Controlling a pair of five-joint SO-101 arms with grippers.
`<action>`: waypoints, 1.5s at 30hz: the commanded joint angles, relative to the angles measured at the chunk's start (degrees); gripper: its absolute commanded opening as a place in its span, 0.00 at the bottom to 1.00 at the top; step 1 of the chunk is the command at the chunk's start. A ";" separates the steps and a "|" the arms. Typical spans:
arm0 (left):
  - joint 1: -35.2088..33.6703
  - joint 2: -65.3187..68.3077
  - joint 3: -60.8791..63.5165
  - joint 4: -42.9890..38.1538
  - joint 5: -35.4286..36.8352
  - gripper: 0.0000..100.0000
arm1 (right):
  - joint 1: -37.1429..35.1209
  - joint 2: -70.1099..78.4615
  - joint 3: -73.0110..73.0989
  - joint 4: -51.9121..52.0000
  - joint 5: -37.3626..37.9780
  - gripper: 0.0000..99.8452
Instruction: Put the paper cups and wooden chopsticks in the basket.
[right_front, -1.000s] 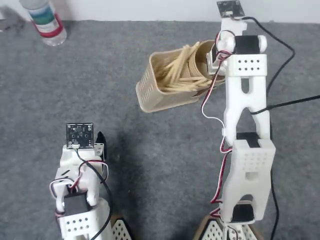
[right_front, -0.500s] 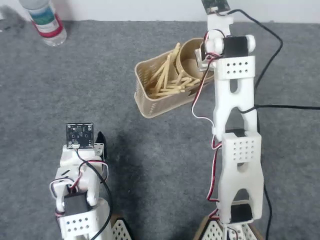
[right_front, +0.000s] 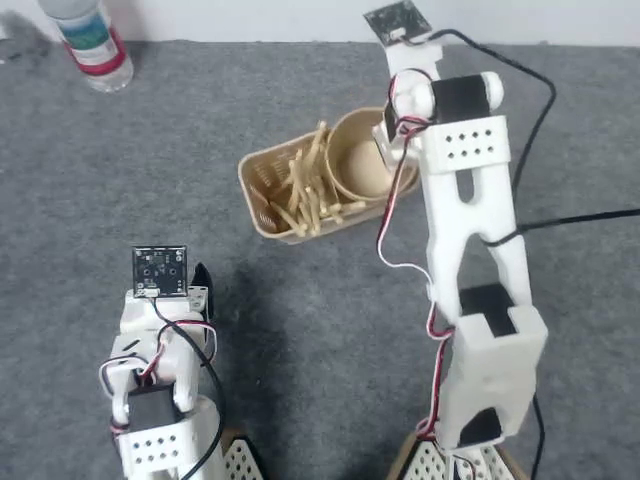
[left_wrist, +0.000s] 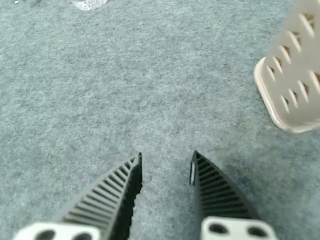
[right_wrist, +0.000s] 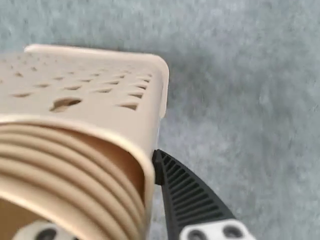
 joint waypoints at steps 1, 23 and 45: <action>0.26 -0.79 -0.22 -0.35 -0.35 0.15 | 0.13 -5.49 3.87 2.42 1.41 0.01; 0.26 -0.88 -0.22 -0.35 -0.35 0.15 | 3.56 -10.77 30.68 2.24 5.27 0.01; 0.26 -0.88 -0.22 -0.35 -0.35 0.15 | -2.59 -1.89 -9.32 -2.42 6.15 0.23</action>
